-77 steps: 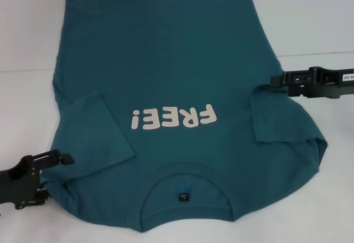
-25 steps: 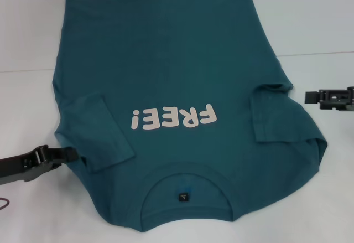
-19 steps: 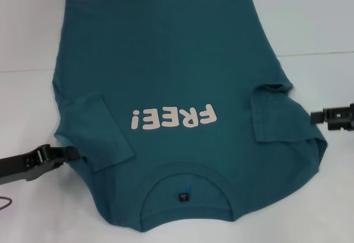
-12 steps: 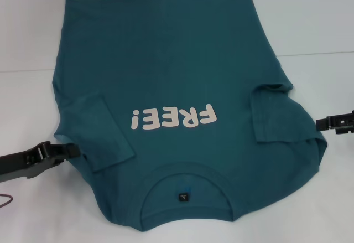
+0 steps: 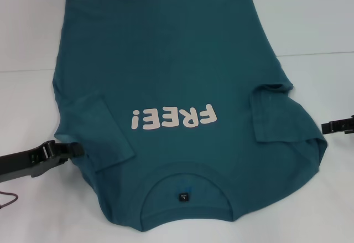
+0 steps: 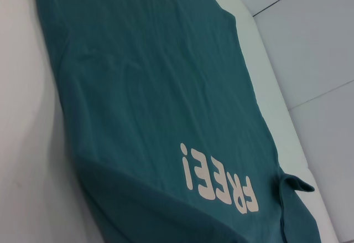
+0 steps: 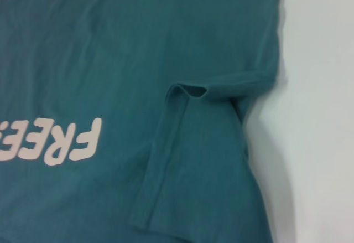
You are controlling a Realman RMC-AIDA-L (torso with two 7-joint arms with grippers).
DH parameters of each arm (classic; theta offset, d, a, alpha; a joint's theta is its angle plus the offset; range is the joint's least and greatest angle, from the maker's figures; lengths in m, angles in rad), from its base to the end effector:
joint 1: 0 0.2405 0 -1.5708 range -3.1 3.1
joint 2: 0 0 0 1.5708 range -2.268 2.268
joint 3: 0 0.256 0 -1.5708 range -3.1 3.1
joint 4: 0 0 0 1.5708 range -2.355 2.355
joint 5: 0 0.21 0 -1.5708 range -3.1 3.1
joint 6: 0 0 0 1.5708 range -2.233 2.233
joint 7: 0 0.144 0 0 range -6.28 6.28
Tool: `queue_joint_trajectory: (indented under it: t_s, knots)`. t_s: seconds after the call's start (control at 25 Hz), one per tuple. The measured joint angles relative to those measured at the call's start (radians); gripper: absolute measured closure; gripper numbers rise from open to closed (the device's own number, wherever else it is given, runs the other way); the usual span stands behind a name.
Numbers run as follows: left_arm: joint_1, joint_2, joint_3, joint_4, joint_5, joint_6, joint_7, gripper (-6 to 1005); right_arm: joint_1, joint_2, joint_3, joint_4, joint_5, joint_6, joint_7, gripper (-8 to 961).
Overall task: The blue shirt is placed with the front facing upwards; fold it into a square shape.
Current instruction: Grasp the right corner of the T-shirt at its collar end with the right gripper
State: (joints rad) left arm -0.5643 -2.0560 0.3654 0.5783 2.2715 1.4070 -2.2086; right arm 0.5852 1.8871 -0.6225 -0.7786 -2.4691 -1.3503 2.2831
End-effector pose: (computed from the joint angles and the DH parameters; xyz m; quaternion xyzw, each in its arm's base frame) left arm -0.3144 0.3406 0.0143 -0.7077 -0.6438 -0.2599 0.1308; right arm 0.3375 0.3728 0.1054 -0.7811 0.5625 0.0471 0.2670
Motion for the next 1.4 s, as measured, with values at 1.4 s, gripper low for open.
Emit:
queue_joint_trajectory:
  t_s: [1.4]
  knots:
    - [0.005, -0.004, -0.005, -0.002, 0.0, -0.017, -0.003, 950, 0.09, 0.068, -0.112, 0.119, -0.056, 0.201, 0.028, 157]
